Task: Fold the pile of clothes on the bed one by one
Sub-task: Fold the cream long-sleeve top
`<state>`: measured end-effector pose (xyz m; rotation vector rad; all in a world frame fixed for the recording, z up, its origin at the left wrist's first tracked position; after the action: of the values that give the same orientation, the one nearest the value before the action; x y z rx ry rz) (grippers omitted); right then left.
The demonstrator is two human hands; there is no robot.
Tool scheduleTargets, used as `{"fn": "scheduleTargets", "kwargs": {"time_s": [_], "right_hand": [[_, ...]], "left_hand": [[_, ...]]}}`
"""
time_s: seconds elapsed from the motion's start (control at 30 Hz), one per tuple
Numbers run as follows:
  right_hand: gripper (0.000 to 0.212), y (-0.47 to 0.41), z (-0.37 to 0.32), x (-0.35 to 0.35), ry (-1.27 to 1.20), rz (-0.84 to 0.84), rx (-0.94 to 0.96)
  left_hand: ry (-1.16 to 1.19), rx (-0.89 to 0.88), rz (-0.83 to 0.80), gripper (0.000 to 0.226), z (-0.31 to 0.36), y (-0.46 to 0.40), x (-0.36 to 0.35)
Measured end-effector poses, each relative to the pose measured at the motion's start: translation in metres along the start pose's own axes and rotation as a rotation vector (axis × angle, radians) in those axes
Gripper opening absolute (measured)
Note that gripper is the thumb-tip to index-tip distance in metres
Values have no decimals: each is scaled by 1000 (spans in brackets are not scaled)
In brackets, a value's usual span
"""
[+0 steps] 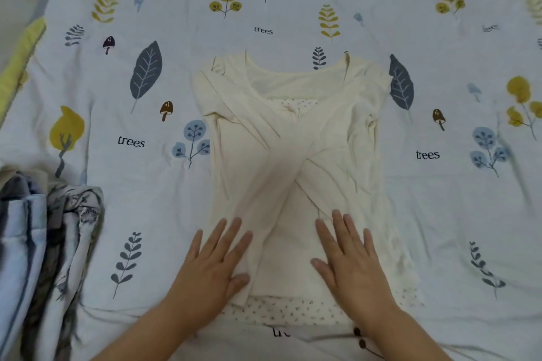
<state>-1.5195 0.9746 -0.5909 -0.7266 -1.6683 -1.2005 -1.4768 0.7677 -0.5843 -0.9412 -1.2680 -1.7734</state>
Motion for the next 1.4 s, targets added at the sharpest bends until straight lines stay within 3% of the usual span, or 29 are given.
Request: {"fn": "scheduleTargets", "kwargs": {"time_s": [0.1,0.2,0.27,0.3,0.37,0.5,0.57,0.63,0.73,0.8,0.9,0.97,1.07,1.27,1.4], "right_hand": [[65,13,14,20,-110,109,-11],[89,35,42,33,-196,165,-111],[89,48,64,35,-193,166,-168],[87,52,72,33,-194,151,-172],[87,58,80,25,-142,100,-92],[107,57,82,15,4,17,62],[104,55,80,17,93,43,115],[94,51,79,24,116,91,133],[71,41,76,43,66,192,111],[53,31,68,52,-25,205,112],[26,15,74,61,-358,125,-19],[21,1,81,70,-543,62,-91],[19,-28,94,102,-708,143,-163],[25,-109,118,171,-740,310,-178],[32,-168,136,180,-1006,319,-303]], "left_hand": [[30,-17,48,67,0,7,8],[128,-79,192,41,-5,26,17],[159,-74,122,107,-22,31,6],[160,-56,70,123,-28,33,3],[123,-101,36,129,-27,34,5],[121,-157,-12,116,-23,30,4],[185,-164,-15,101,-22,29,6],[239,-159,12,75,-18,27,15],[295,-169,114,14,-8,22,34],[475,-103,99,17,-11,14,40],[846,17,109,12,-18,3,60],[1107,90,97,22,-23,-6,77],[1359,139,179,22,-39,-29,110],[1396,158,422,17,-86,-103,179],[1457,296,532,17,-120,-162,193]]}}
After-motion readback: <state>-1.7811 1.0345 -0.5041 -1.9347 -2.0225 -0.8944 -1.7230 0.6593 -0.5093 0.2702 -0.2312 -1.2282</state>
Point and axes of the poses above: each hand's wrist, its own y-axis away from the middle knuckle, its own x-axis out of the back of the hand, z = x × y, the point moved 8 cm from there along -y, towards the middle knuckle, and after that the axes turned 8 degrees about y, right-handed, at the moved point
